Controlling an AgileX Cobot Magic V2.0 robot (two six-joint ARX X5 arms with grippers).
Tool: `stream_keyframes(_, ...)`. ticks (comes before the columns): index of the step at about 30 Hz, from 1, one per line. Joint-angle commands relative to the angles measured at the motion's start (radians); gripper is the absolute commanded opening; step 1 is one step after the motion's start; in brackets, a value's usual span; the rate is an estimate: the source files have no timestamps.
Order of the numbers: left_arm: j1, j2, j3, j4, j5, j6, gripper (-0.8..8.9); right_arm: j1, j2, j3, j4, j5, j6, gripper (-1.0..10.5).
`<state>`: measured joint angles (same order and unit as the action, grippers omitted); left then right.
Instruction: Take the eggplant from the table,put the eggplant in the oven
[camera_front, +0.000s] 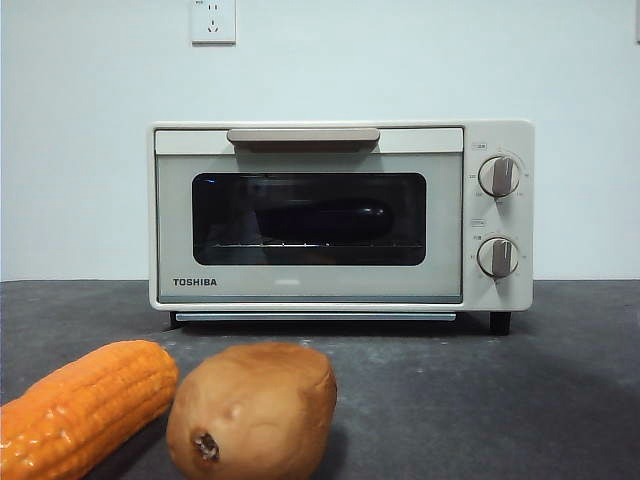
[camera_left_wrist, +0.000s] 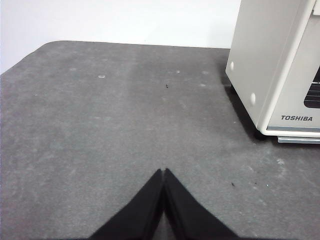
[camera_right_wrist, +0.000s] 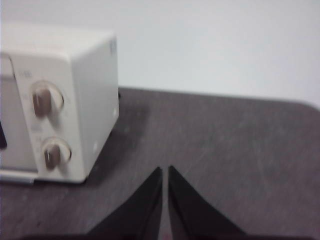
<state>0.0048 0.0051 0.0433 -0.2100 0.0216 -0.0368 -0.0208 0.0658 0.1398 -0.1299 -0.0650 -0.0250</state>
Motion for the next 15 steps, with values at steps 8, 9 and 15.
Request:
stream_keyframes(8, 0.002, -0.002, -0.012, 0.000, -0.003, 0.002, 0.04, -0.002, -0.062, -0.129, 0.004, -0.017, 0.140, 0.0)
stream_keyframes(9, 0.002, -0.002, -0.012, 0.000, -0.003, 0.002, 0.04, -0.002, -0.062, -0.130, -0.021, -0.016, 0.152, 0.0)
stream_keyframes(15, 0.002, -0.002, -0.012, 0.000, -0.003, 0.002, 0.04, -0.002, -0.062, -0.127, -0.018, -0.013, 0.149, 0.0)
